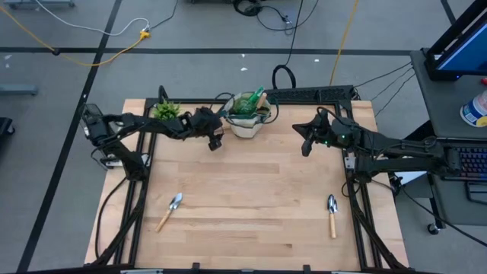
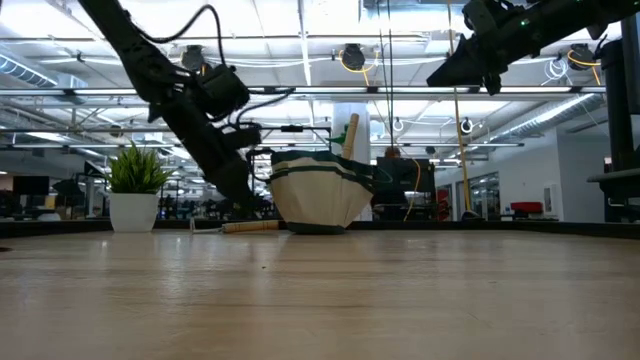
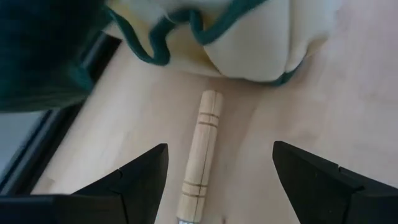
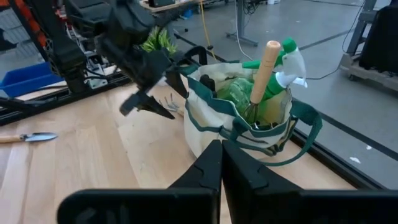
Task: Pick & Place Garden tools in Gardening bag
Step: Put the brown hand rake into the green gardening bag
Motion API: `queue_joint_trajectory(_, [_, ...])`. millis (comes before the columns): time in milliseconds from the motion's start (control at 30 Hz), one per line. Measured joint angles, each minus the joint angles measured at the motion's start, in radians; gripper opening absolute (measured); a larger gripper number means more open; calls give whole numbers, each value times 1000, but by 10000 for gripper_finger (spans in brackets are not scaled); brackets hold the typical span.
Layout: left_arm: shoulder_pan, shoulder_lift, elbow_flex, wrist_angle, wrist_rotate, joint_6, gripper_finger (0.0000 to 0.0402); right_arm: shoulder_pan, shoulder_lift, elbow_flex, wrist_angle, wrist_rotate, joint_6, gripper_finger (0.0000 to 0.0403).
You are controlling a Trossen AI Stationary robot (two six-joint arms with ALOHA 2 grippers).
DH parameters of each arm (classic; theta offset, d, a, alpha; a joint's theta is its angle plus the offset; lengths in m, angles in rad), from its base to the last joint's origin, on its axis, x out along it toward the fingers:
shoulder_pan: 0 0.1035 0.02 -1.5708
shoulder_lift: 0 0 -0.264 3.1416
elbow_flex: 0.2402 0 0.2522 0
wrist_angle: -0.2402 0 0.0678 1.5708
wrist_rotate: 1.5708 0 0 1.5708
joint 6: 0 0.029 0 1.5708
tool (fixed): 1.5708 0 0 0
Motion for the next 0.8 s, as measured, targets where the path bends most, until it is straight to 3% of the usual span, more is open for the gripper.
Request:
queue_joint_trajectory(333, [48, 143, 140, -173, 84, 21, 296, 0, 0, 0, 3, -2, 47, 1])
queue_joint_trajectory(500, [58, 174, 150, -239, 142, 71, 296, 0, 0, 0, 5, 22, 45, 1])
queue_joint_trajectory(800, [54, 182, 149, -267, 141, 55, 296, 0, 0, 0, 5, 24, 43, 1])
